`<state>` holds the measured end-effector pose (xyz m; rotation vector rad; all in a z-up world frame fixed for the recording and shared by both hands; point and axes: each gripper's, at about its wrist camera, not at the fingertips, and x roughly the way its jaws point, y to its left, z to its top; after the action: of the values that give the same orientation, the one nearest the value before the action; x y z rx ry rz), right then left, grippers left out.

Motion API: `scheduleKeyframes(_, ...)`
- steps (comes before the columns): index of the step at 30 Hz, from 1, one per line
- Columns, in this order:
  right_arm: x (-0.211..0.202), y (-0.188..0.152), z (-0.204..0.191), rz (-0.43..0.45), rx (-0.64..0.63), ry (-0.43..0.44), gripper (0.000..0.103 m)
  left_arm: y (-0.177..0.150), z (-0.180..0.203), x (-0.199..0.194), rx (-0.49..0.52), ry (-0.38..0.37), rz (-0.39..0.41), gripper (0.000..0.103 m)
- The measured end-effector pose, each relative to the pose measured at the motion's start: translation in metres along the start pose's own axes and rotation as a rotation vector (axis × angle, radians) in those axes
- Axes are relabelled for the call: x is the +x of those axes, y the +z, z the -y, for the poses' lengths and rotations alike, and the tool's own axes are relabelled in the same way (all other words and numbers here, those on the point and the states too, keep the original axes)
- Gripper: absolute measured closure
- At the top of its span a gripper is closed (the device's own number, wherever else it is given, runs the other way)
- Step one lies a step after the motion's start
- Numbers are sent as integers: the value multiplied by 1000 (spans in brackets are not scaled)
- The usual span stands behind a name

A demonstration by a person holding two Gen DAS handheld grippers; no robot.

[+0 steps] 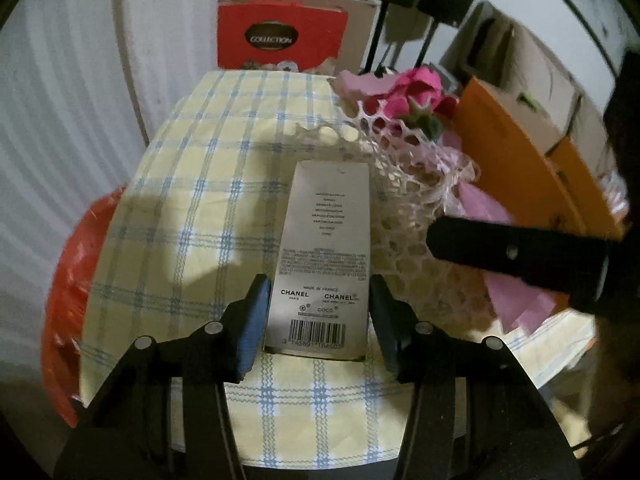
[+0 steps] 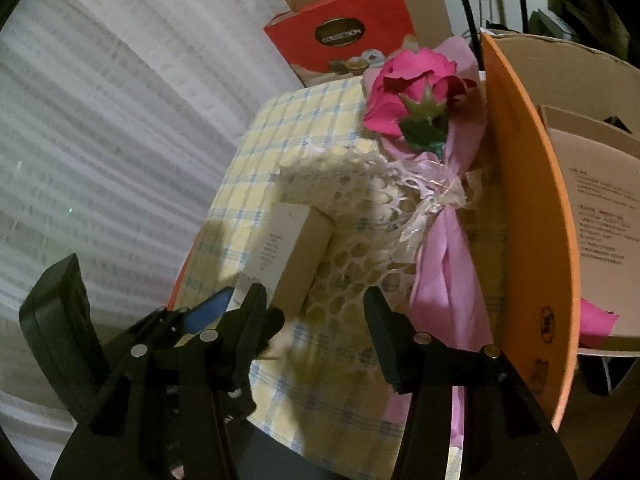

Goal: Organize objects
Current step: 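Lift the Chanel box with the left tool and hold it up, then grasp the Chanel box with the right tool while the left tool holds it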

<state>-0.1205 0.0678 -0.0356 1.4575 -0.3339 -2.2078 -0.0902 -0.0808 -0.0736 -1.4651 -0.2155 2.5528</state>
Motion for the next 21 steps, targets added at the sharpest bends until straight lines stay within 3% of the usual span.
scheduleKeyframes(9,16,3,-16,-19,-10,40,52,-1,-59,-1,-254,-240,-27,57)
scheduleKeyframes(21,60,7,-28,-105,44,101,56,-14,-56,-7,-262,-301,-16,57)
